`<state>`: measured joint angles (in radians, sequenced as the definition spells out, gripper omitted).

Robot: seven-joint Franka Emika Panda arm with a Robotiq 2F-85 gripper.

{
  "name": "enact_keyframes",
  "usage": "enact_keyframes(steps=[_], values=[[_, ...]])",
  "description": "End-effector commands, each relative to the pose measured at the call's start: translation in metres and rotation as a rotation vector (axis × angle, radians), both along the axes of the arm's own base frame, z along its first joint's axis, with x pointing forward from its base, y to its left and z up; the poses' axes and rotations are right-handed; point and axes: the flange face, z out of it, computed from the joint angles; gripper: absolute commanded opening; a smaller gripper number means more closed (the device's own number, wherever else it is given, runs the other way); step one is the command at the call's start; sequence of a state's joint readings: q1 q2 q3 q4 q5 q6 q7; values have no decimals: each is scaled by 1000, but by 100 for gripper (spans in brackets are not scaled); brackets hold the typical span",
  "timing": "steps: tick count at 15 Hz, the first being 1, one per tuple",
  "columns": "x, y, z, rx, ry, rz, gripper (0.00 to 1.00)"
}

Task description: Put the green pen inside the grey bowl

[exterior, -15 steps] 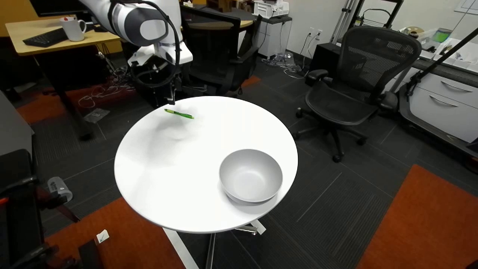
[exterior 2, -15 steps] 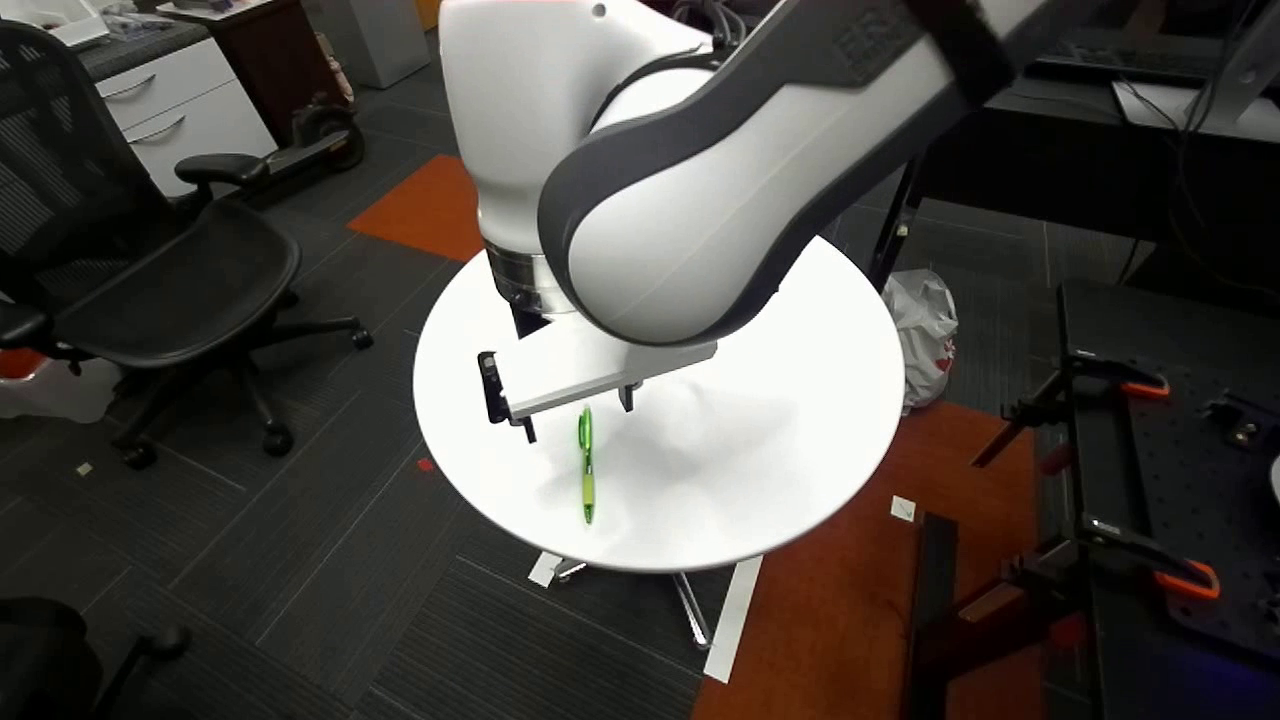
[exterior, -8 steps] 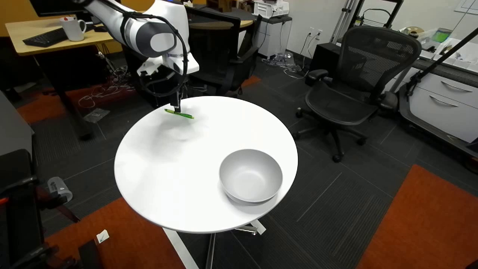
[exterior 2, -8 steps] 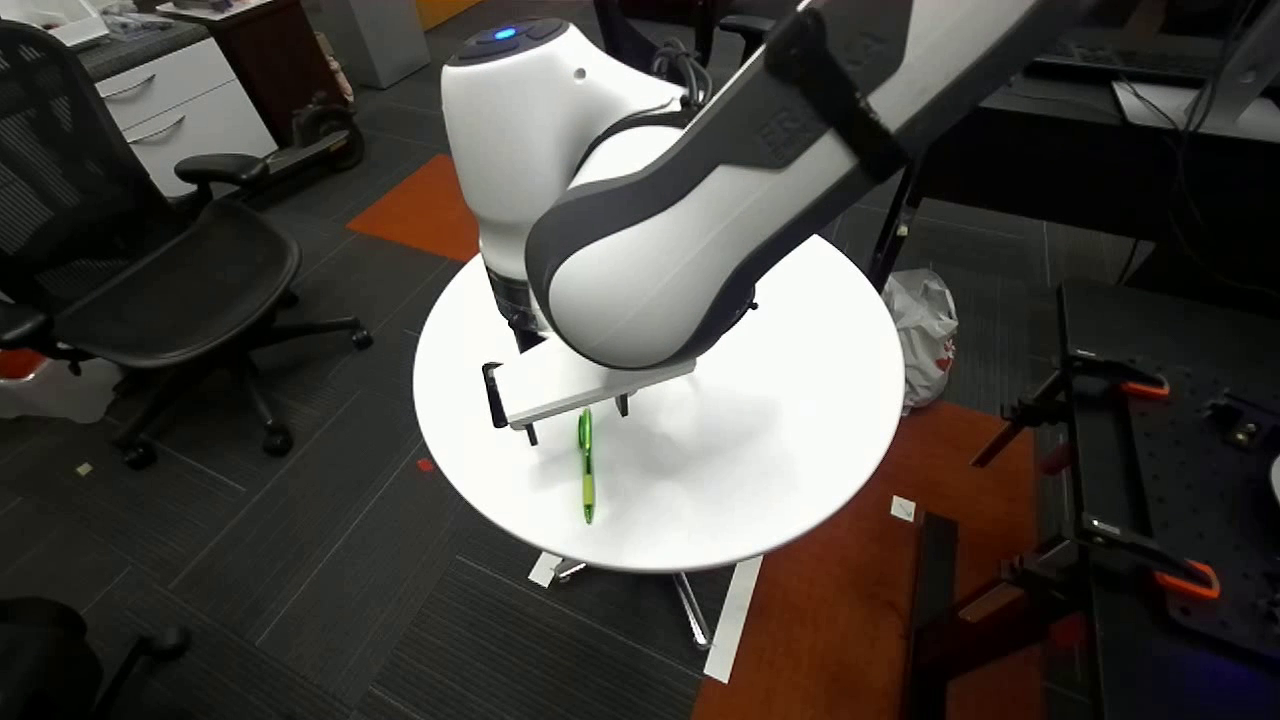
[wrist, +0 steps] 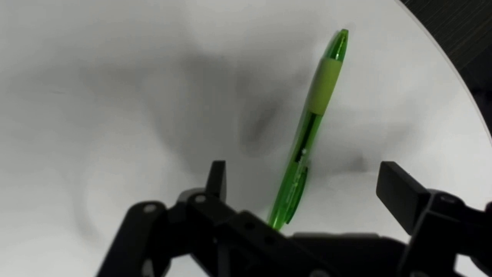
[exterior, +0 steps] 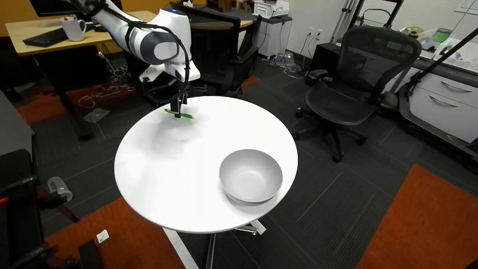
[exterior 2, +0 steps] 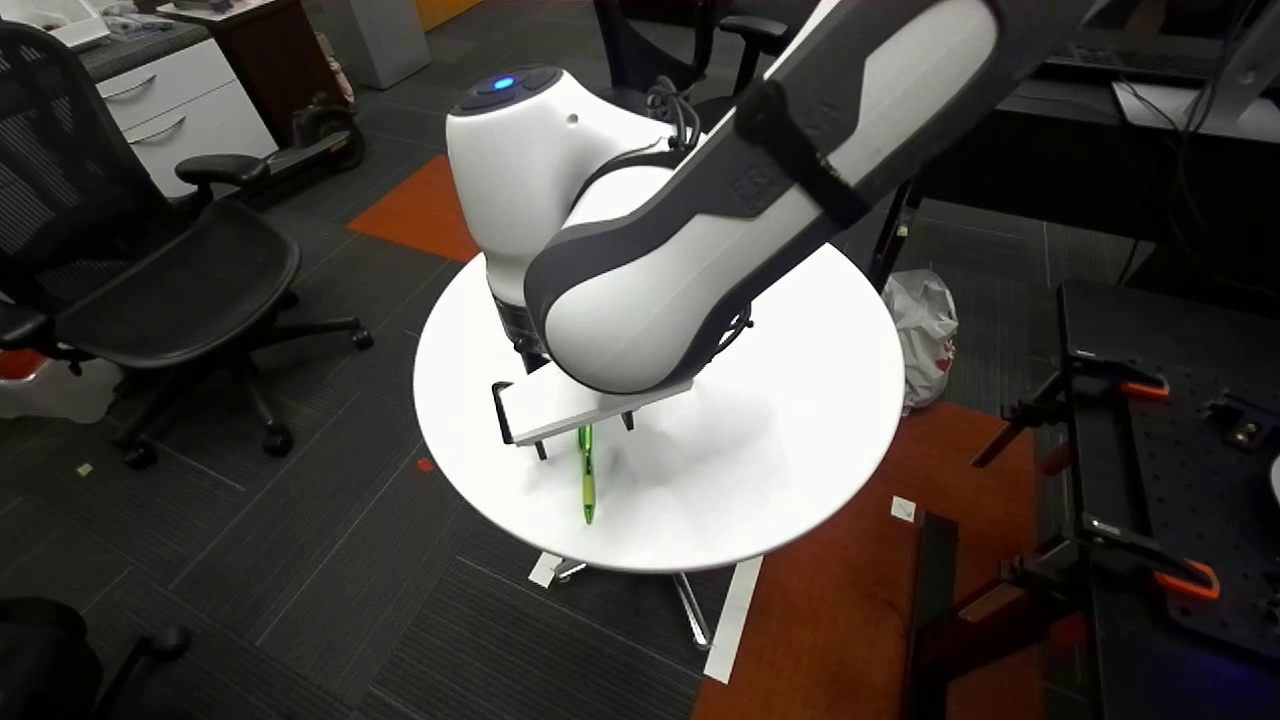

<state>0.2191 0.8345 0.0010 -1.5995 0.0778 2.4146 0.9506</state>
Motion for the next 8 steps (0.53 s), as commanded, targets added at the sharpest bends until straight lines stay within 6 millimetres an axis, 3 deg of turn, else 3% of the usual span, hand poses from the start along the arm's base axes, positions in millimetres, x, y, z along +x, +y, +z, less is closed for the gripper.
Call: enact_keyframes(steps=[1,4,5,7,8], values=[[4,5,-2,0,34,-18,100],[3,8,-8,-1,48,-12,98],[3,9,-10,-6,54,-10,74],[2,11,-12,-7,64,-7,70],[1,12,-13,-7,68,-6,61]])
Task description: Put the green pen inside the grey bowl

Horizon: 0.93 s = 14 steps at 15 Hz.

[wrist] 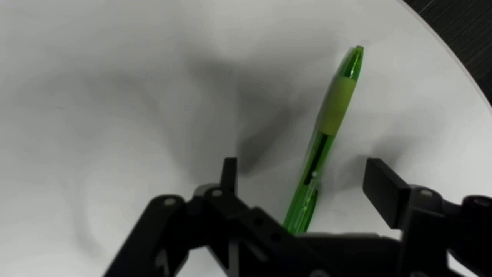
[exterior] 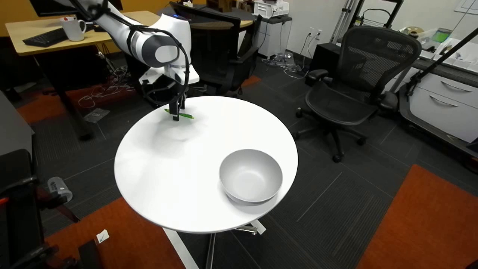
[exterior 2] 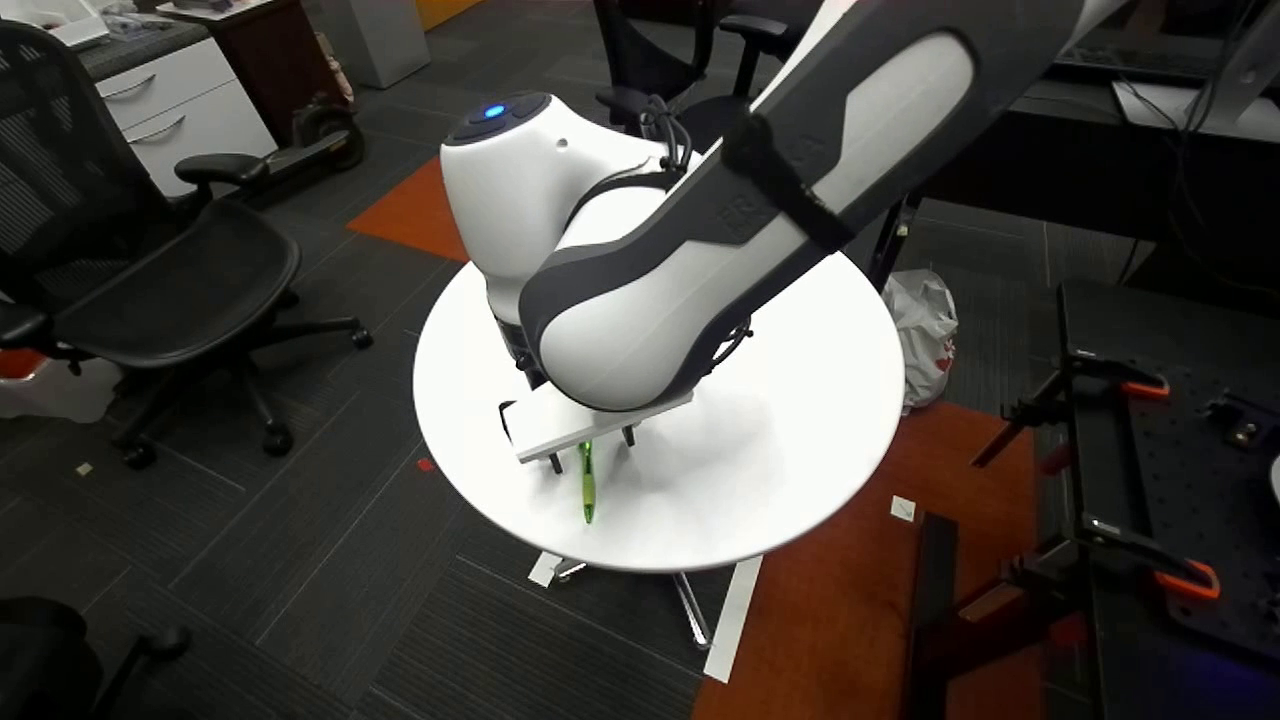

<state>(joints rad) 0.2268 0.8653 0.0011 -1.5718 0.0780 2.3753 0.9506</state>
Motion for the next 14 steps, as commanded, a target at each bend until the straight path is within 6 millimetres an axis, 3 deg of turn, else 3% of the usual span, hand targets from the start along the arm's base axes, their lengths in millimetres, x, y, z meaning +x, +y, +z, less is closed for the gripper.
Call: enact_keyframes(steps=[1,8,10,14], values=[[4,8,0,-1,28,-14,53],[6,15,2,2,24,-3,1],[6,14,13,8,13,2,0],[4,-7,67,-5,-52,-1,3]])
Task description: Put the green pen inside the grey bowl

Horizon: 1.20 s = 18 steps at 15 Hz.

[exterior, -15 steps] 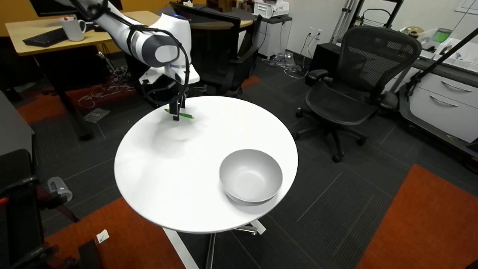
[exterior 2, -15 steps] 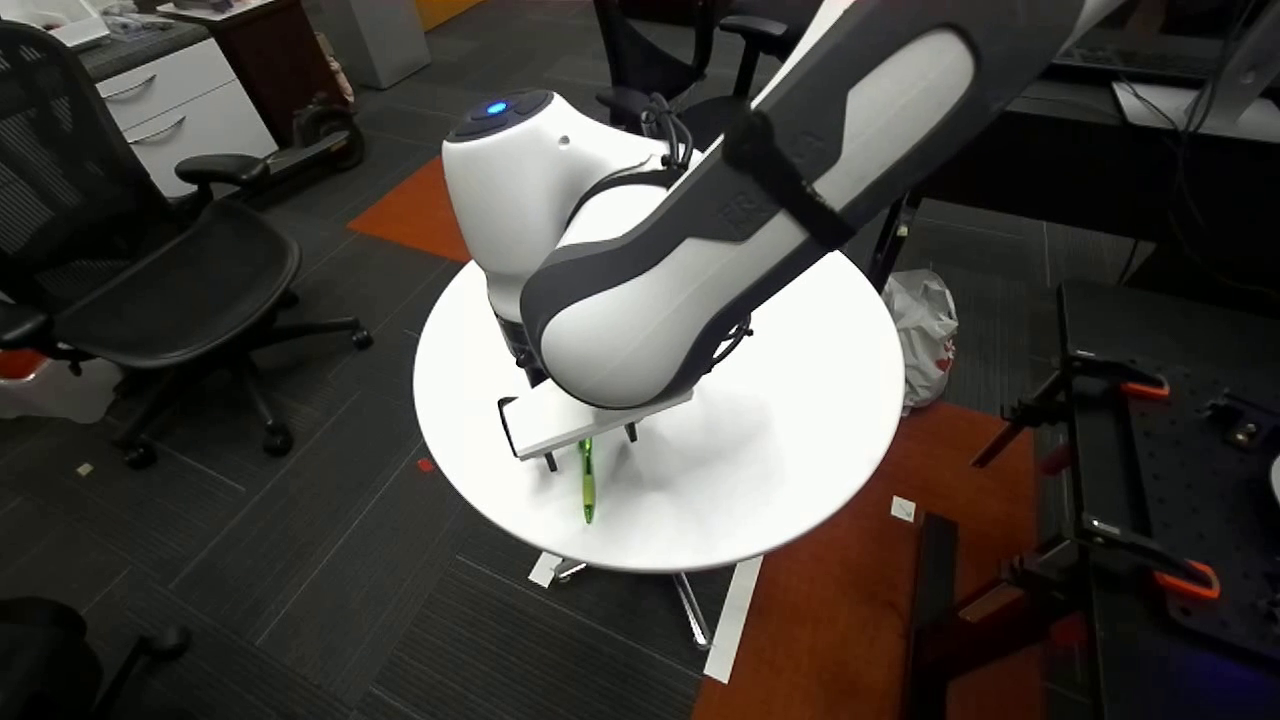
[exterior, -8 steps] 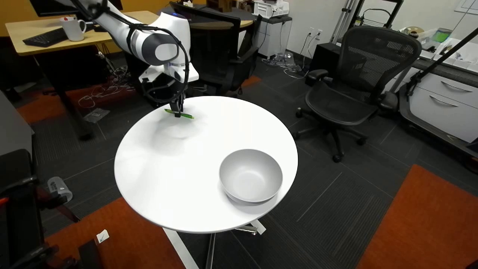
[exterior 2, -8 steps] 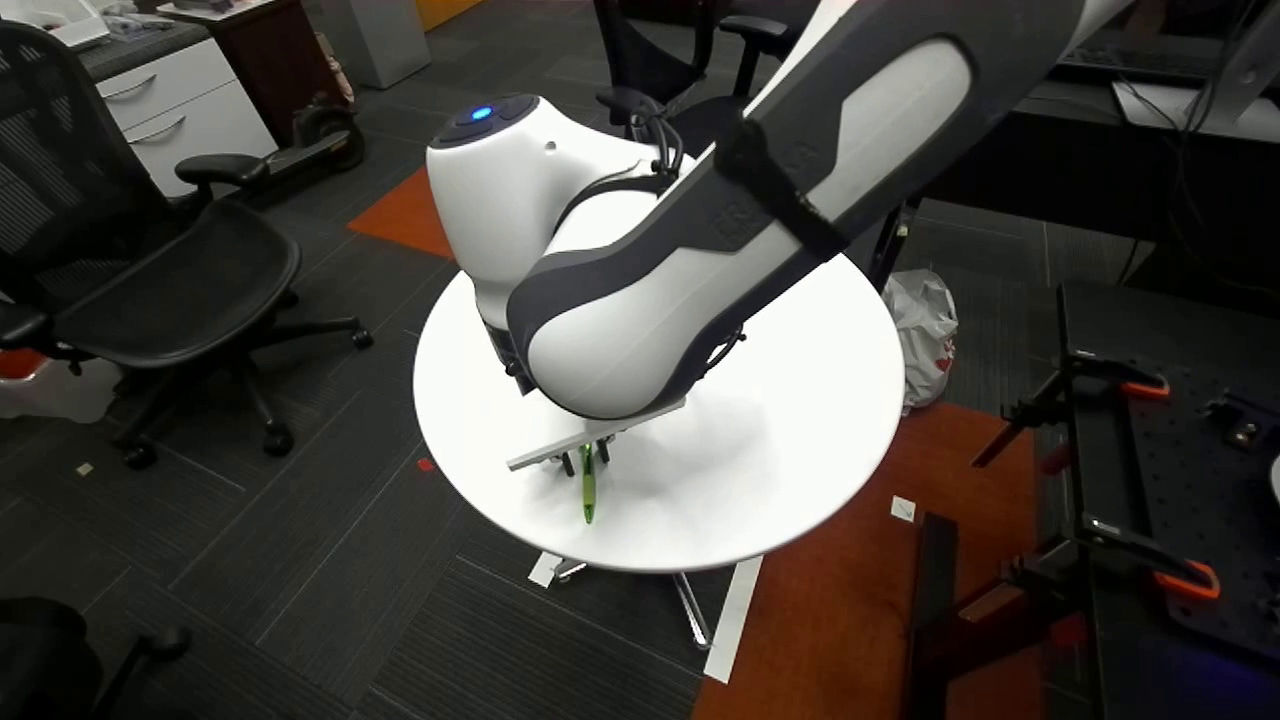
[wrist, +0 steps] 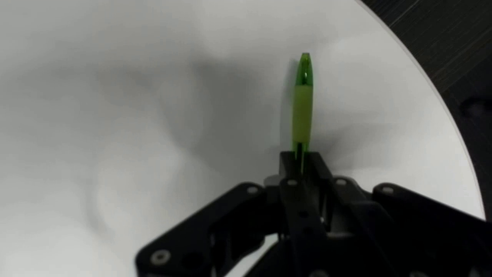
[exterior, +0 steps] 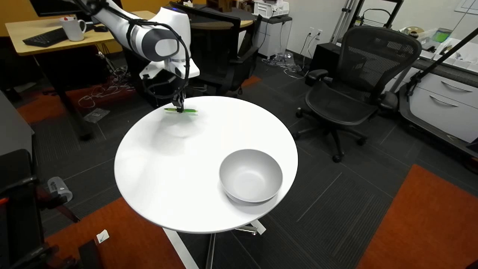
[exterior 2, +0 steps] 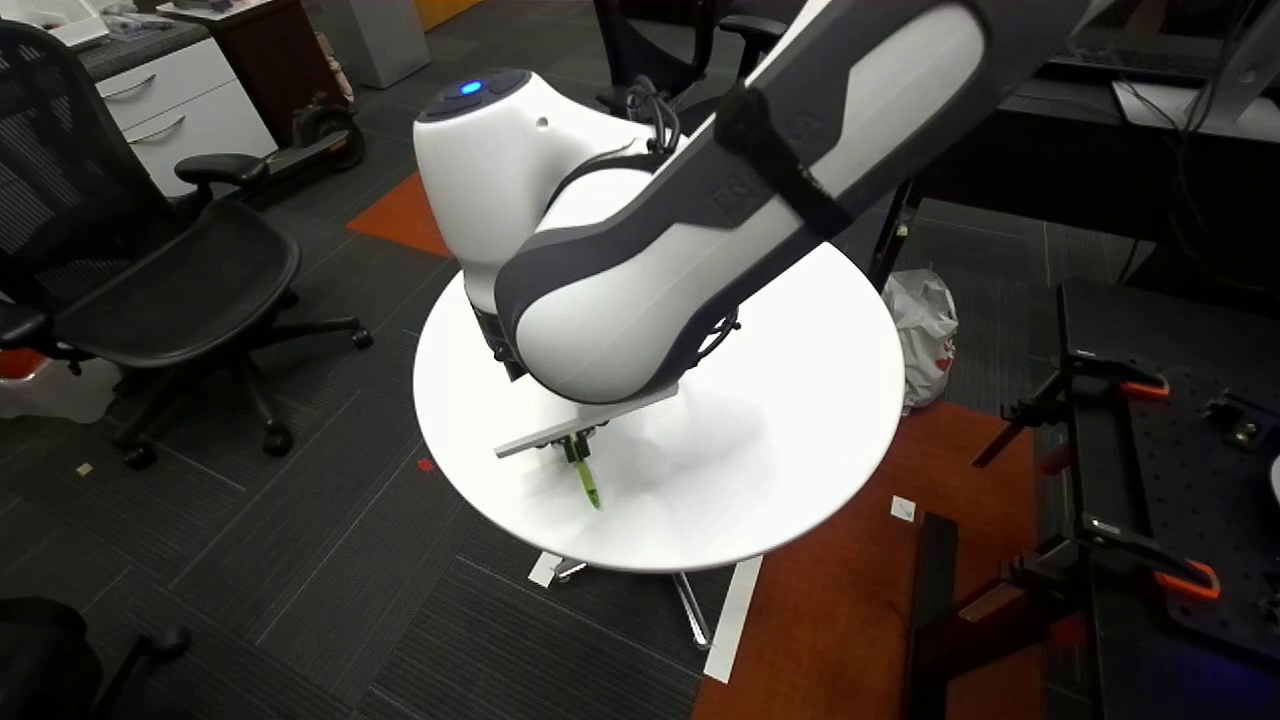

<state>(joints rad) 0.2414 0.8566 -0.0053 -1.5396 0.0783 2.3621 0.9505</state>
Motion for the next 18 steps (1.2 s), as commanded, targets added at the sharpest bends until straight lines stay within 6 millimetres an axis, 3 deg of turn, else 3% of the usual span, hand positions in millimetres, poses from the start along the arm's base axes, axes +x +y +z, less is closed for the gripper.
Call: enact_keyframes(steps=[1,4,6,9,13,18], values=[[-6,-25,70,-14,-48,-18,3],[-10,-56,125,-59,-114,-50,3],[-16,-90,159,-98,-146,-83,3],[-27,-146,189,-161,-155,-137,3],[-39,-223,193,-195,-117,-216,3],[-40,-300,169,-211,-81,-313,3]])
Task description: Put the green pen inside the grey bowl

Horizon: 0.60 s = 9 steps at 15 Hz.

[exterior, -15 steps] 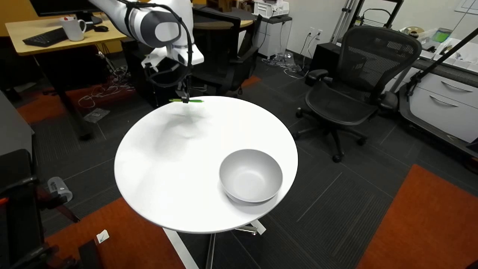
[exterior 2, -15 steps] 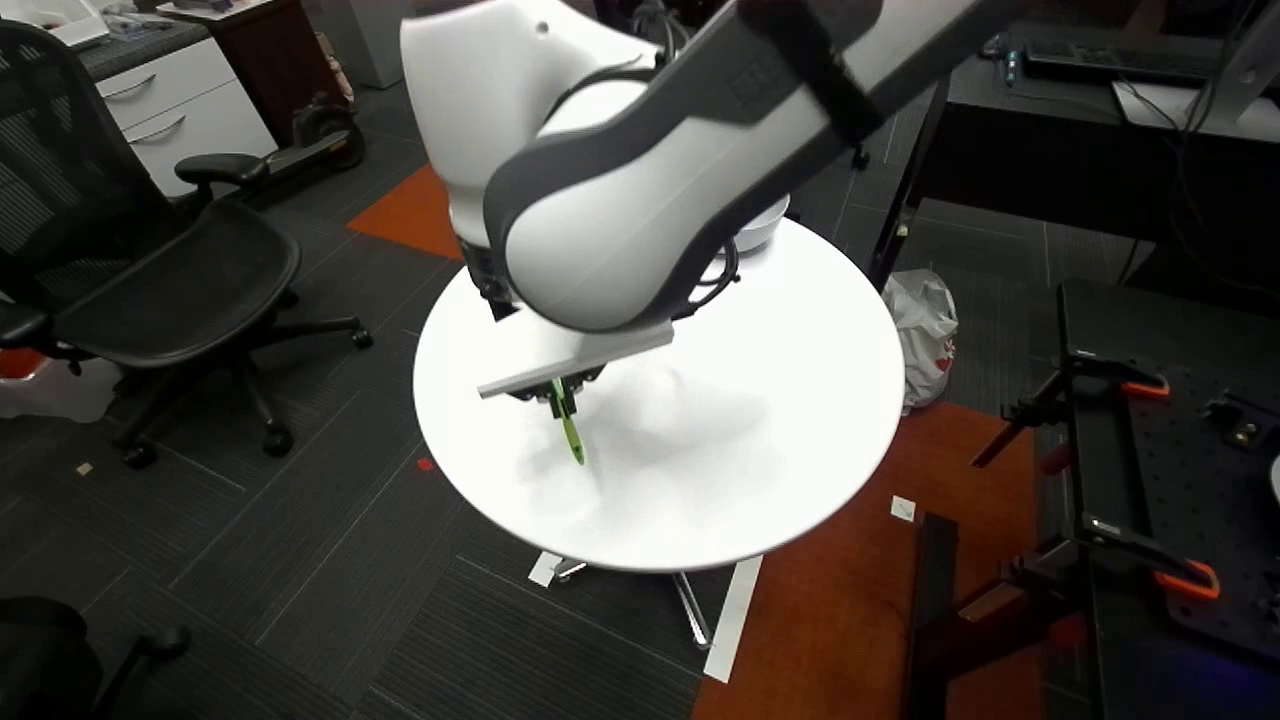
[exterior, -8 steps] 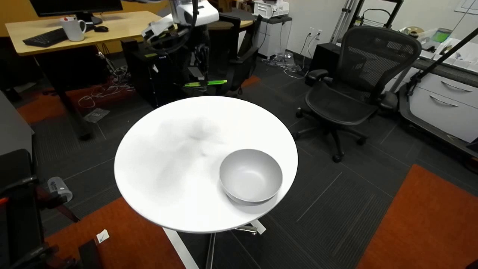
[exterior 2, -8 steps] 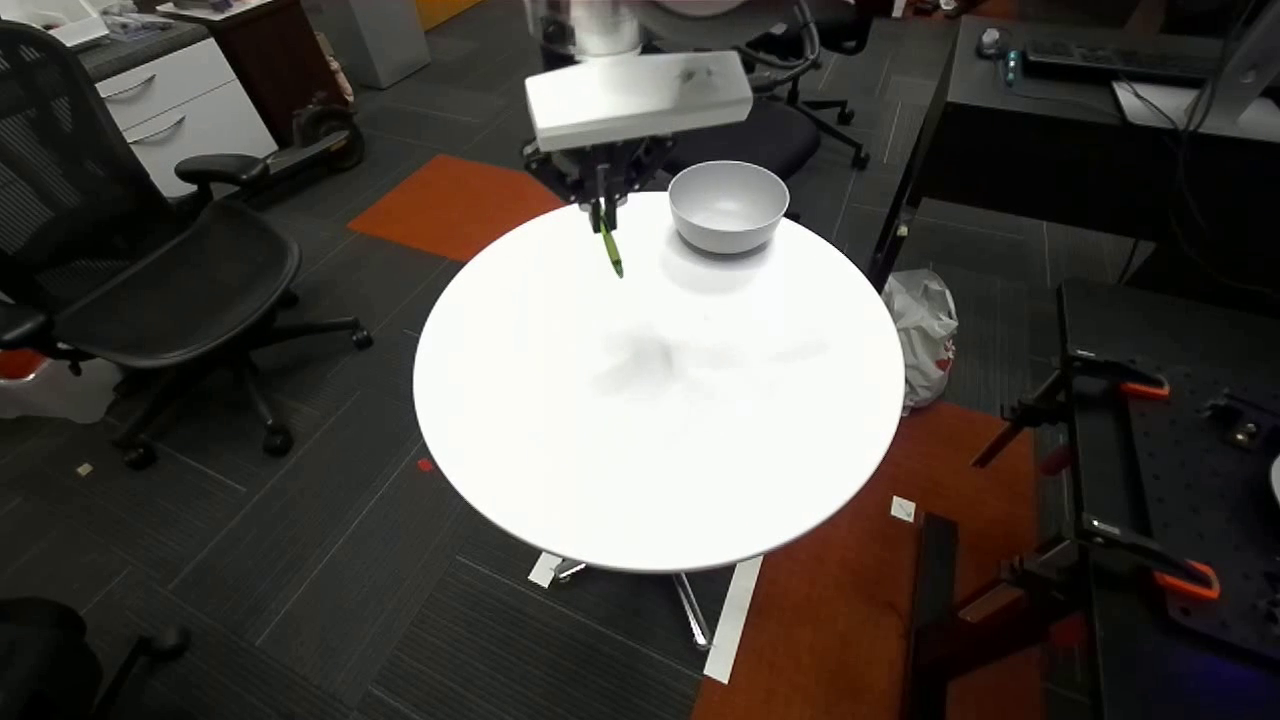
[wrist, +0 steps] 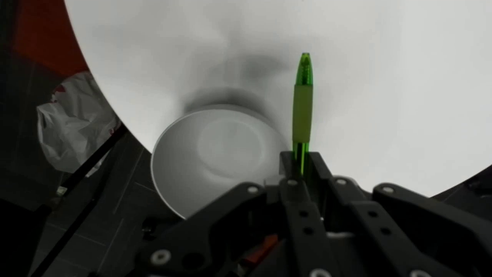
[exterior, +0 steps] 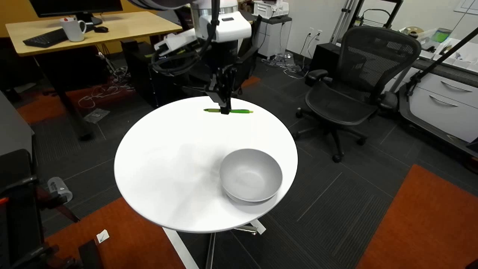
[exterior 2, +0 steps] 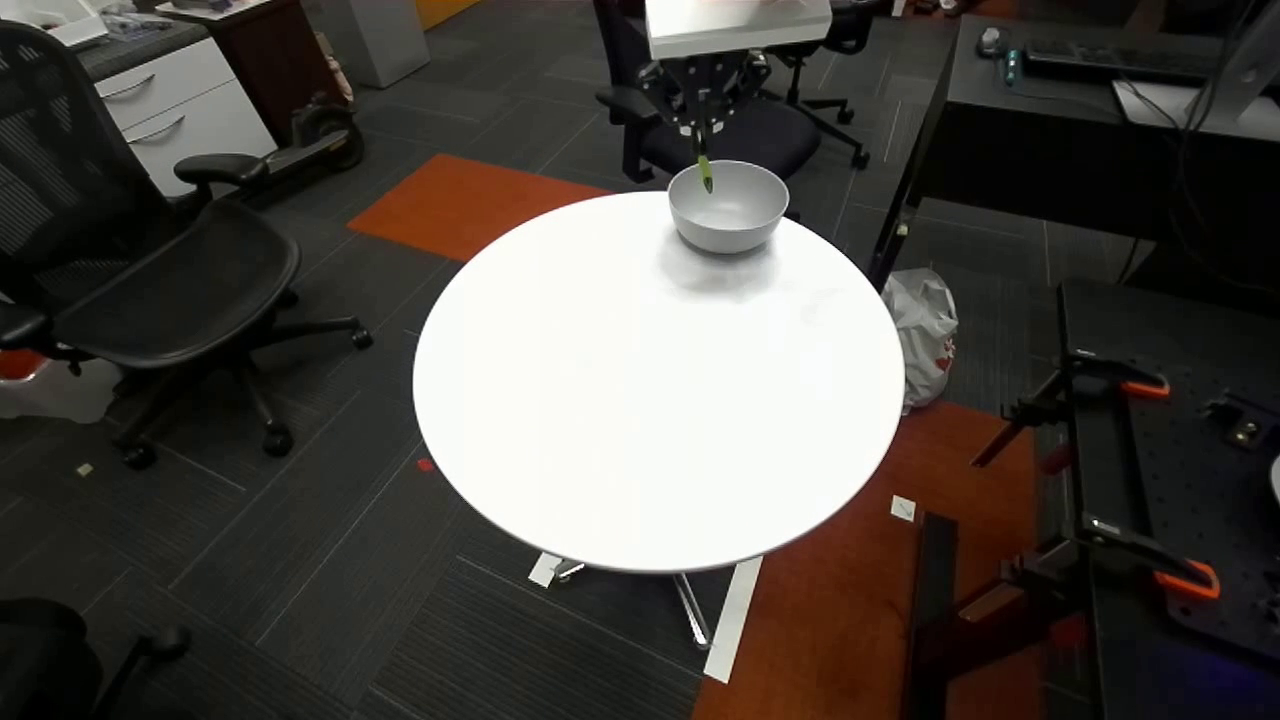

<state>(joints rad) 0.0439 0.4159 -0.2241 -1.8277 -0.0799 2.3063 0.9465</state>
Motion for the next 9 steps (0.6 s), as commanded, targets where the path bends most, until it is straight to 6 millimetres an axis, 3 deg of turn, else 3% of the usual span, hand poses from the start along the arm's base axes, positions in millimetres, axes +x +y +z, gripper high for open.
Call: enact_keyframes(steps=[1,5,9], values=[[-3,-40,-14,-7,34,-53,3],[-4,-78,-36,0,68,-94,3],[2,-100,-49,-6,74,-116,3]])
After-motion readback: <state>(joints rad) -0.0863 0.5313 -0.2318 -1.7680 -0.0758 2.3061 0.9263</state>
